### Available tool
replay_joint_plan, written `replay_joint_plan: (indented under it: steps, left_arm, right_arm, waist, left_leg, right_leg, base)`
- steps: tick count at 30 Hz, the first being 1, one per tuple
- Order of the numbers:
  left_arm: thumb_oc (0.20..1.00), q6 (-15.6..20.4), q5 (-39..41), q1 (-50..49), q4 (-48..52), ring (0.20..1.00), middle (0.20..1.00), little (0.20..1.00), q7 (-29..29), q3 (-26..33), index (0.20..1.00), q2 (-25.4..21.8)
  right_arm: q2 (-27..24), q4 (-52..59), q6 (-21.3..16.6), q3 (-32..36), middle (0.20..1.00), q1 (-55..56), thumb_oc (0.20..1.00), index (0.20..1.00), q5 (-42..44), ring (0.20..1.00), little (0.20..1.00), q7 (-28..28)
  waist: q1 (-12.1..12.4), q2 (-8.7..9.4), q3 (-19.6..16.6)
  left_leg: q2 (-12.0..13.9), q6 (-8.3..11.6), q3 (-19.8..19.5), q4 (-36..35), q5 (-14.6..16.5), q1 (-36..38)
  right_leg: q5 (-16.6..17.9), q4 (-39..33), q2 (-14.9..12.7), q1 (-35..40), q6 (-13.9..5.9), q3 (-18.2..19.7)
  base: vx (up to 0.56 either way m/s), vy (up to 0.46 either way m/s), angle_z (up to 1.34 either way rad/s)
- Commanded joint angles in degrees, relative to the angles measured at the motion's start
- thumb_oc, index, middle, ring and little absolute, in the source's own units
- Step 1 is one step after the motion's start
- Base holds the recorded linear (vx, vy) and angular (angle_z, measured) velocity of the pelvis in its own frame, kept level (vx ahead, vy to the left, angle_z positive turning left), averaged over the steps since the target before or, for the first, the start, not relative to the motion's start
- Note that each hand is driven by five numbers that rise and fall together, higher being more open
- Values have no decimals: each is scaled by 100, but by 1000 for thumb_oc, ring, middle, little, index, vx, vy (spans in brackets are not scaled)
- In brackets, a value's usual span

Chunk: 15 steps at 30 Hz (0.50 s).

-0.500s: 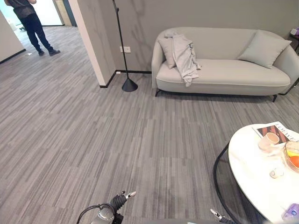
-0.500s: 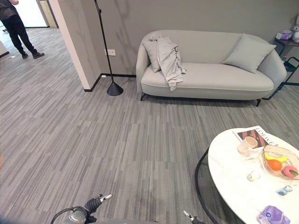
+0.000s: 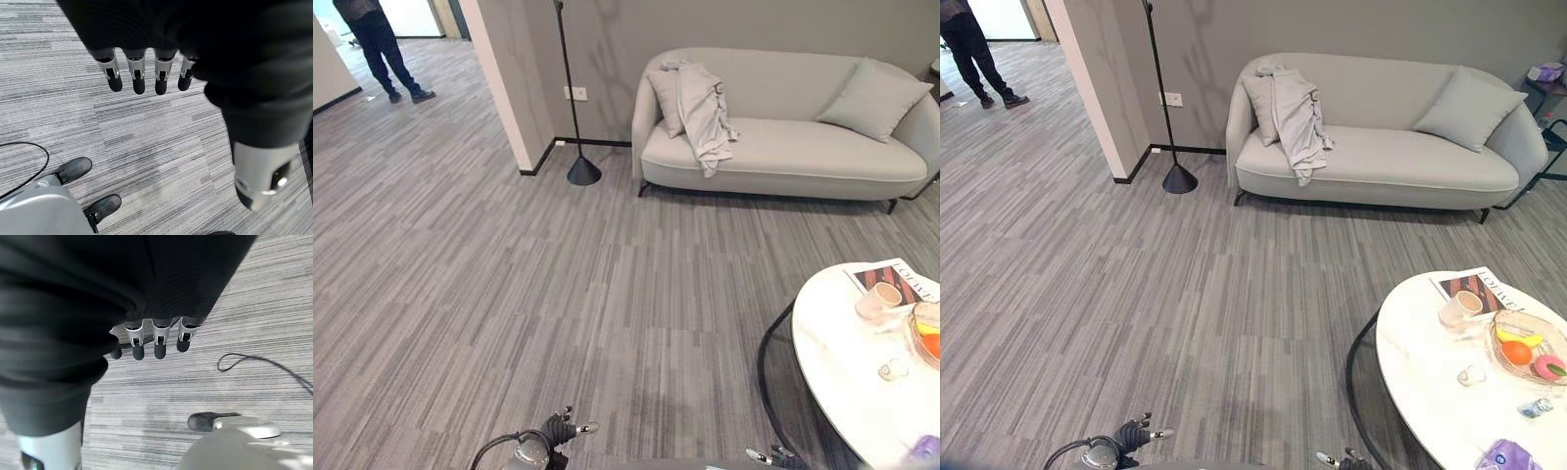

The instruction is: Hang the clothes on the sofa on the clothes rack.

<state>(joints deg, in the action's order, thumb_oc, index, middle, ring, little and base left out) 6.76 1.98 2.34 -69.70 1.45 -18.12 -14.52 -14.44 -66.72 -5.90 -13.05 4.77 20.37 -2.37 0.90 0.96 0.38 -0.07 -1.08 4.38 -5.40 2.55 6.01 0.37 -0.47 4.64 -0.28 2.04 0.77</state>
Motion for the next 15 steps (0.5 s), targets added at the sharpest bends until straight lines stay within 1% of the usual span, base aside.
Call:
replay_joint_plan:
  steps: [1, 4, 5, 6, 7, 8, 9, 10, 11, 12, 13, 14, 15]
  left_arm:
    - [1000, 136, -145, 338, 4, 1000, 1000, 1000, -80, -96, 1000, -75]
    - [1000, 131, 45, 360, 122, 1000, 1000, 1000, -129, -55, 1000, -81]
    - [1000, 136, 157, 364, 186, 1000, 1000, 1000, -138, -36, 1000, -89]
    - [1000, 132, 233, 381, 210, 1000, 1000, 1000, -150, -26, 1000, -95]
    - [1000, 128, 312, 446, 246, 1000, 1000, 1000, -192, -40, 1000, -86]
    - [1000, 134, 333, 466, 307, 1000, 1000, 1000, -211, -76, 1000, -92]
    - [1000, 136, 360, 478, 373, 1000, 1000, 1000, -199, -97, 1000, -101]
    - [1000, 110, 370, 479, 428, 1000, 1000, 1000, -248, -120, 1000, -86]
    - [1000, 84, 414, 492, 407, 1000, 1000, 1000, -277, -146, 1000, -50]
    - [1000, 88, 393, 480, 390, 1000, 1000, 1000, -346, -128, 1000, -22]
    - [1000, 135, 271, 393, 410, 1000, 1000, 1000, -495, -100, 1000, -5]
    - [1000, 135, 271, 393, 410, 1000, 1000, 1000, -495, -100, 1000, -5]
    - [1000, 161, 281, 323, 427, 1000, 1000, 1000, -534, -47, 1000, 14]
  right_arm:
    - [-64, 112, -147, -163, 1000, -47, 1000, 1000, 30, 1000, 1000, -17]
    - [-61, 176, -147, -182, 1000, -18, 1000, 1000, 11, 1000, 1000, 18]
    - [-63, 184, -153, -185, 1000, -25, 1000, 1000, 1, 1000, 1000, 39]
    - [-62, 184, -160, -189, 1000, -34, 1000, 1000, 17, 1000, 1000, 55]
    - [-64, 186, -170, -192, 1000, -66, 1000, 1000, 97, 1000, 1000, 67]
    - [-84, 203, -172, -190, 1000, -65, 1000, 1000, 147, 1000, 1000, 63]
    - [-121, 274, -186, -183, 1000, -52, 1000, 1000, 197, 1000, 1000, 62]
    - [-194, 385, -217, -167, 1000, -62, 1000, 1000, 262, 1000, 1000, 113]
    - [-228, 391, -218, -125, 1000, -67, 1000, 1000, 350, 1000, 1000, 165]
    - [-241, 377, -206, -82, 1000, -66, 1000, 1000, 383, 1000, 1000, 200]
    - [-262, 427, -237, -23, 1000, -63, 1000, 1000, 406, 1000, 1000, 254]
    - [-262, 427, -237, -23, 1000, -63, 1000, 1000, 406, 1000, 1000, 254]
    - [-303, 469, -275, -19, 1000, -98, 1000, 1000, 389, 1000, 1000, 298]
  waist:
    - [43, 92, -86]
    - [40, 85, -46]
    - [45, 88, 11]
    - [45, 107, 71]
    - [46, 163, 239]
    - [44, 206, 338]
    - [70, 252, 440]
    - [151, 327, 645]
    - [158, 346, 698]
    - [182, 350, 715]
    - [236, 296, 696]
    - [237, 297, 700]
    - [348, 138, 658]
  left_leg:
    - [19, 280, 221, 40, 141, 92]
    - [49, 307, 210, 40, 148, 126]
    - [71, 332, 211, 126, 155, 96]
    - [101, 360, 198, 375, 222, -34]
    - [116, 410, 185, 917, 303, -367]
    - [110, 447, 167, 1271, 355, -583]
    - [126, 461, 142, 1730, 312, -853]
    - [160, 459, 9, 2798, 86, -1562]
    - [129, 392, -120, 3037, 44, -1898]
    - [82, 350, -149, 2949, 71, -2085]
    - [-5, 304, -110, 2270, 39, -2224]
    - [-7, 303, -109, 2266, 37, -2218]
    - [27, 360, -70, 1330, -458, -2292]
  right_leg:
    - [-473, 32, -283, 161, -984, 839]
    - [-520, 117, -234, 117, -955, 885]
    - [-547, 192, -213, 75, -924, 918]
    - [-580, 270, -194, 32, -903, 925]
    - [-604, 399, -185, -35, -848, 944]
    - [-627, 518, -159, -98, -817, 952]
    - [-644, 630, -162, -146, -762, 955]
    - [-649, 781, -161, -237, -678, 968]
    - [-672, 759, -195, -236, -654, 927]
    - [-702, 697, -228, -190, -661, 930]
    - [-793, 538, -236, -41, -692, 943]
    - [-794, 537, -238, -37, -692, 944]
    - [-887, 424, -111, 65, -682, 996]
  base:
    - [42, -57, 1]
    - [25, -57, 0]
    - [1, -82, -3]
    - [-53, -119, -5]
    - [-76, -134, -2]
    - [-83, -149, 13]
    - [-64, -189, 47]
    - [-12, -180, 44]
    - [79, -140, 29]
    - [318, 12, 6]
    - [287, 47, 12]
    - [398, 159, 20]
    - [190, 107, 12]
